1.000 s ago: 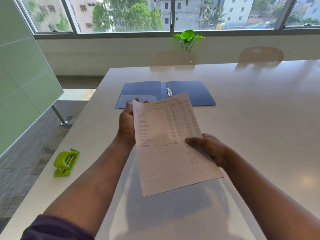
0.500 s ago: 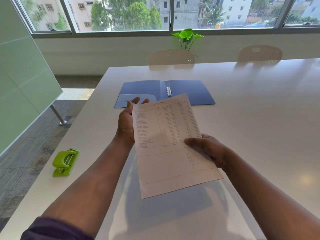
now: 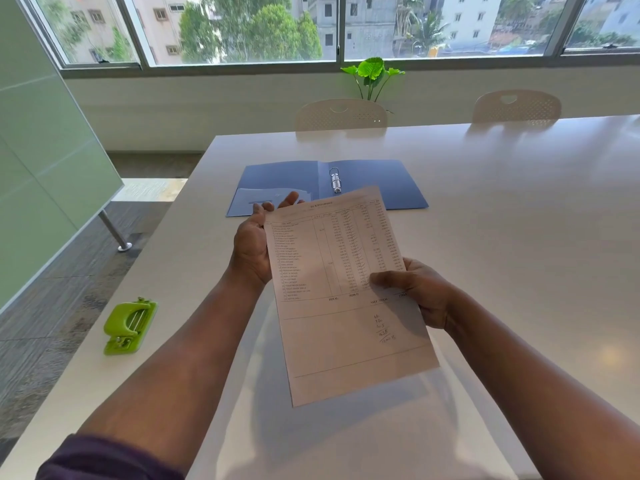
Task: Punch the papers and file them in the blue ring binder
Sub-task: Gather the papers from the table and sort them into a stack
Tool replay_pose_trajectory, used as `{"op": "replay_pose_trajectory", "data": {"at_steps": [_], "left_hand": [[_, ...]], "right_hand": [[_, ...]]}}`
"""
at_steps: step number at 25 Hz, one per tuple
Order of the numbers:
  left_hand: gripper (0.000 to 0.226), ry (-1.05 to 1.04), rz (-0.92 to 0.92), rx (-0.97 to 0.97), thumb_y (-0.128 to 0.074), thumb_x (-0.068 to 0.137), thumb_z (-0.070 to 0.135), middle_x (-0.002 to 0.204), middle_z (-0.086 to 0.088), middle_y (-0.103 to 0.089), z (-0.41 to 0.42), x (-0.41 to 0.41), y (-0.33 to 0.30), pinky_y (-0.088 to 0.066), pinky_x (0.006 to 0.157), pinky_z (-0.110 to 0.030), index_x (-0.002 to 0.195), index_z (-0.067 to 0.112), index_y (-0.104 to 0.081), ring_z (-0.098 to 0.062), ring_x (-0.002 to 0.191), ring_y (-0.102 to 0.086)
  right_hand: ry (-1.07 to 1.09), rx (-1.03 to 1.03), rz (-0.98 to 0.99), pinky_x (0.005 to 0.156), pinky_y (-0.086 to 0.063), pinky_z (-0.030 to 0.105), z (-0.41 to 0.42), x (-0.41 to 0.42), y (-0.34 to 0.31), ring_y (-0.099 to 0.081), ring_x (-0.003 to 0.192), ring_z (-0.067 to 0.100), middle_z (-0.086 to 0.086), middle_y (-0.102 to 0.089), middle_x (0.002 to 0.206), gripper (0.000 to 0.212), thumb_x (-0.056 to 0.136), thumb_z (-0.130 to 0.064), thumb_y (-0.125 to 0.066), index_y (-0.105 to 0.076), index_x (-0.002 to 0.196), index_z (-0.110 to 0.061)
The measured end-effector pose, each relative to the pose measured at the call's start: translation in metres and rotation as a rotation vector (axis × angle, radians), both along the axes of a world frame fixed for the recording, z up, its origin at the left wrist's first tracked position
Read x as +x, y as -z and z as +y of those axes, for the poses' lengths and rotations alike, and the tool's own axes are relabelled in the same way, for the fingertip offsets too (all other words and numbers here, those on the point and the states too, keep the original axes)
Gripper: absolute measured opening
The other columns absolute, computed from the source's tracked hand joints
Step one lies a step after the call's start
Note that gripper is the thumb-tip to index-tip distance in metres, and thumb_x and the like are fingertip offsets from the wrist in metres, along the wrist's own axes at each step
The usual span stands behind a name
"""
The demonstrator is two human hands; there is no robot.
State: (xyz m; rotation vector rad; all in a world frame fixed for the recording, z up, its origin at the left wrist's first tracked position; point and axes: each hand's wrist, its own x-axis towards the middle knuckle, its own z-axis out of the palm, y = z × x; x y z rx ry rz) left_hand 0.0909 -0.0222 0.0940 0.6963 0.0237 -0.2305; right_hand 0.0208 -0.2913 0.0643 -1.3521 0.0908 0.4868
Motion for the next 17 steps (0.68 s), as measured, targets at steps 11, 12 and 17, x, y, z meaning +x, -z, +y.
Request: {"op": "replay_pose_trajectory", "data": {"at_steps": [11,12,17], "left_hand": [[0.045,0.076,-0.033,0.334,-0.055,0.103,0.027,0.137,-0.018,-0.063,-0.004,-0.002,0.004,-0.054,0.097,-0.054,0.144,0.009,-0.051,-0.038,0.125,-0.061],[0.045,0.089,-0.054,0.4,-0.059,0.1,0.02,0.134,-0.017,-0.065,-0.006,-0.007,0.002,-0.052,0.1,-0.055,0.142,0.008,-0.053,-0.037,0.123,-0.063],[0.039,0.044,-0.267,0.592,-0.073,0.089,0.021,0.125,-0.01,-0.071,-0.011,-0.021,-0.019,-0.055,0.096,-0.053,0.126,0.014,-0.064,-0.035,0.116,-0.067]], "right_hand": [[0.121,-0.061,-0.135,0.085,-0.062,0.05,0.005,0.0,-0.011,-0.073,0.102,0.035,0.015,-0.075,0.116,0.021,0.095,0.0,-0.063,-0.069,0.113,-0.008],[0.147,-0.07,-0.184,0.087,-0.062,0.047,0.005,0.001,-0.014,-0.072,0.105,0.034,0.013,-0.075,0.114,0.02,0.095,0.0,-0.063,-0.07,0.112,-0.009],[0.299,-0.112,-0.415,0.086,-0.062,0.044,0.006,0.006,-0.033,-0.074,0.102,0.031,0.007,-0.078,0.11,0.018,0.096,-0.004,-0.064,-0.073,0.109,-0.013]]}}
